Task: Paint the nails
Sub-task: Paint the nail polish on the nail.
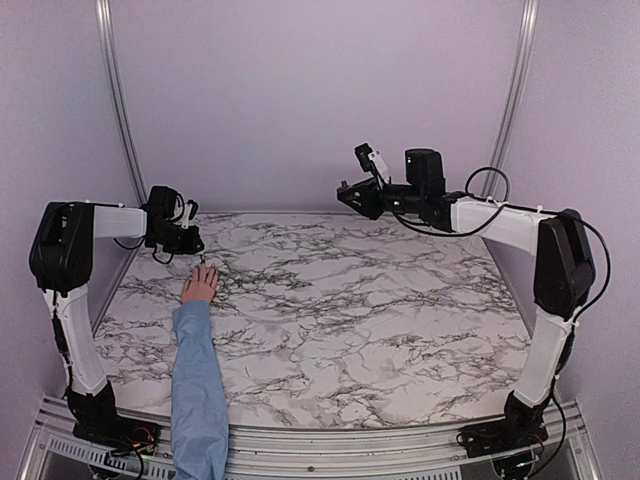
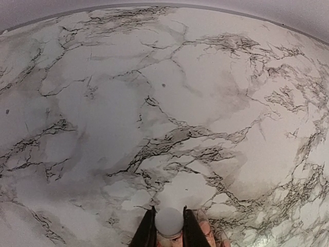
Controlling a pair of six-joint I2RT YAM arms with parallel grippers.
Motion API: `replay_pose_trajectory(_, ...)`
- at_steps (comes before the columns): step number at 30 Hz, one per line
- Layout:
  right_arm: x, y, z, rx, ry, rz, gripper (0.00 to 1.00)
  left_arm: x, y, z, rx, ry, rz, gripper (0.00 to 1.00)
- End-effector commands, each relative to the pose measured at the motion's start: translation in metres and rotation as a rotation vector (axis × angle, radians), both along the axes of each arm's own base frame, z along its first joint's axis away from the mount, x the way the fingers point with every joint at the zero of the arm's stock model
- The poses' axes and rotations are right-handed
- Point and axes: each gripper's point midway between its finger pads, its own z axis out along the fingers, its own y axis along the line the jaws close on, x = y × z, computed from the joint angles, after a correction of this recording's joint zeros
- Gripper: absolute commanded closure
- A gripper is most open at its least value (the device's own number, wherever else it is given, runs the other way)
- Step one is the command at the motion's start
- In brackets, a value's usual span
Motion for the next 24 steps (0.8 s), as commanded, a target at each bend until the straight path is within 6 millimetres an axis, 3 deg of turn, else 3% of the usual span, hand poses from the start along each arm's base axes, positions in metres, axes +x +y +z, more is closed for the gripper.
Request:
replay_pose_trajectory(1,-0.0031,-0.0051,0.0247,0.024,-0.052,-0.001,1.00,-0.0021,0.0004,0.0209,0.010,-0.045,-0.009,1.00)
replay_pose_trajectory(24,-0.0027,-0.0049,0.0249,0.025,-0.052,-0.001,1.00,0.0006,-0.0094,0.0153,-0.018,-0.032,-0.033,1.00)
